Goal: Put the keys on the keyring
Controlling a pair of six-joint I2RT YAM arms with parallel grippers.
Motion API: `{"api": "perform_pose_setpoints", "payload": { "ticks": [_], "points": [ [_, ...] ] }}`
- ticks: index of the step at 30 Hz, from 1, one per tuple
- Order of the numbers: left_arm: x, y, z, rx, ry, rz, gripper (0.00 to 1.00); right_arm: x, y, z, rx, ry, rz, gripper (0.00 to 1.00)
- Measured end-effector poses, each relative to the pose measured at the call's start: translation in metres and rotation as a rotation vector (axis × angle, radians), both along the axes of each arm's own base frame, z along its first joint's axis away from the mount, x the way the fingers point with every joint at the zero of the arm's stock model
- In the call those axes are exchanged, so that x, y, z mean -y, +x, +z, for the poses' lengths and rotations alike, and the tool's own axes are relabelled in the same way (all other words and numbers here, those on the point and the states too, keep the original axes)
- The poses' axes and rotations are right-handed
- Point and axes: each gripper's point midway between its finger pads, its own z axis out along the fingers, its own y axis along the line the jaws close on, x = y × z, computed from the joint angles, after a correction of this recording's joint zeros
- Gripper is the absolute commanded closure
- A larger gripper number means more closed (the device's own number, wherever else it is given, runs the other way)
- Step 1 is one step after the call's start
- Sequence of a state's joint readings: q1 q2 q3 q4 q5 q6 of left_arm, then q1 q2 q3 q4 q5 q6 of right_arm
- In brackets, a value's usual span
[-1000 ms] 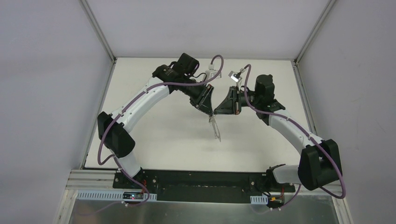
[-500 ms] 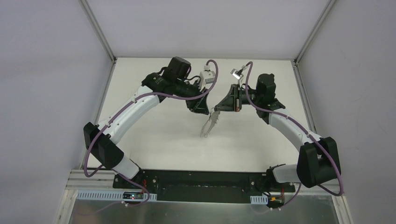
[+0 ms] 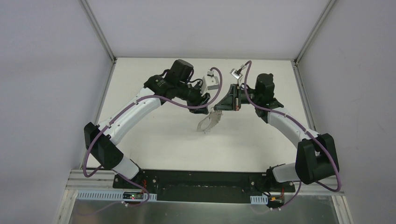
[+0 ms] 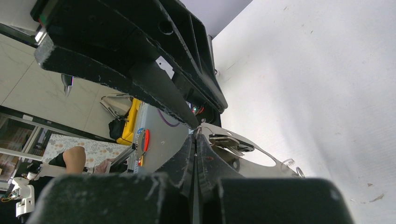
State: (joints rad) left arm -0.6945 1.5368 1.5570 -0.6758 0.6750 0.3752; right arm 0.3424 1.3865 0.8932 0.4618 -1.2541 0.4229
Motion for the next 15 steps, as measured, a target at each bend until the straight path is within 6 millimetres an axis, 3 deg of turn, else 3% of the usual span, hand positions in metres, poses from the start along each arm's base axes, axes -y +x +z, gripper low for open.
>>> {"api": "perform_pose_setpoints", "payload": {
  "ticks": [15],
  "points": [
    [0.002, -0.0017, -0.0048, 0.023, 0.017, -0.03, 0.74, -0.0007, 0.0008, -0.003, -0.012, 0.0, 0.011, 1.0]
  ]
}}
